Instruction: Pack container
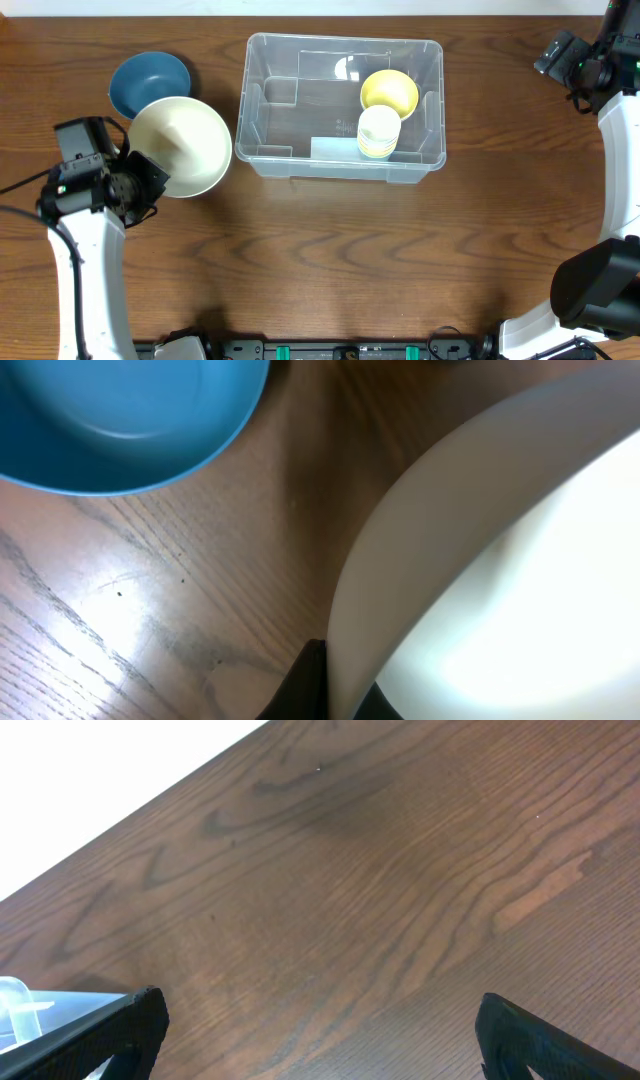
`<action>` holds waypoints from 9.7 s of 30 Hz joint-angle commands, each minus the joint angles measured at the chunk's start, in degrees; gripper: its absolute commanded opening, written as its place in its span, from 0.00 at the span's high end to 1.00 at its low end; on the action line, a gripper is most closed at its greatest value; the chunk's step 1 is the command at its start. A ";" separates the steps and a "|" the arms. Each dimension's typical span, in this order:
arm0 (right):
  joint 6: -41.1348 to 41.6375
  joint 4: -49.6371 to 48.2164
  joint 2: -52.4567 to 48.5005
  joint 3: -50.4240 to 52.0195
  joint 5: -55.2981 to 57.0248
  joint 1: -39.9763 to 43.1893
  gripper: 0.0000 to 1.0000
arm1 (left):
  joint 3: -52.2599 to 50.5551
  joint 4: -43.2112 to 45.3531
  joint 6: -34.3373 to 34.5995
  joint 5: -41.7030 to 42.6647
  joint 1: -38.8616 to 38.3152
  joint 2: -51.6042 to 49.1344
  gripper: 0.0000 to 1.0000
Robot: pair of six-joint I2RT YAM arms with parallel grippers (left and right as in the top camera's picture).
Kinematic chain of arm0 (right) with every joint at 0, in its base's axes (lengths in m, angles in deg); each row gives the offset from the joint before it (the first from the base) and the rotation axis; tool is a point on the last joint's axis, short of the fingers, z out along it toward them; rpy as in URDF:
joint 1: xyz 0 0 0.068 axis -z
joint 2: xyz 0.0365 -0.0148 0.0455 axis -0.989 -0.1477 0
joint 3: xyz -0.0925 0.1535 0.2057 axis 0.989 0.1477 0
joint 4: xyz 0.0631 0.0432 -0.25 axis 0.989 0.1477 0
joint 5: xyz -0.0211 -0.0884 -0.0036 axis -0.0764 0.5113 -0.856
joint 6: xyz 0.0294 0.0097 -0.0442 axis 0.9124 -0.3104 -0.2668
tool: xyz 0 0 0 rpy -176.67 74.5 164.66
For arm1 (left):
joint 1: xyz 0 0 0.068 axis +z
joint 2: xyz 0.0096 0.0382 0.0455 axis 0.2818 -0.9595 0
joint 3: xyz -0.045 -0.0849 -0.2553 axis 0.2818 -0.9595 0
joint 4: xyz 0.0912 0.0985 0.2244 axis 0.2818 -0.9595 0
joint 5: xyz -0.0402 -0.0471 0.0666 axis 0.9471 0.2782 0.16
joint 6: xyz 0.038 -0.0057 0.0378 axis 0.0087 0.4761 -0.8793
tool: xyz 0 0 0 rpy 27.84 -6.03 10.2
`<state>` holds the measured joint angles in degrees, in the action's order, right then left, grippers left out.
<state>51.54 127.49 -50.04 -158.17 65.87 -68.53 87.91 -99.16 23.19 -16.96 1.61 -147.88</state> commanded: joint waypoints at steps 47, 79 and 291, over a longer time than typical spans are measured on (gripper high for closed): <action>0.48 -0.07 0.79 -0.68 0.35 0.20 0.01 | 9.60 43.45 5.66 -15.50 -37.46 -24.65 0.94; 0.48 -0.07 0.79 -0.66 0.33 0.20 0.01 | 11.96 34.91 6.95 -15.67 -37.46 -33.48 0.94; 0.48 -0.07 0.79 -0.66 0.33 0.20 0.01 | 52.46 -2.84 -28.79 -15.65 -50.51 -42.82 0.94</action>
<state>51.54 127.49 -50.04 -158.17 65.87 -68.53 140.04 -102.44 -4.37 -30.86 -48.44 -187.83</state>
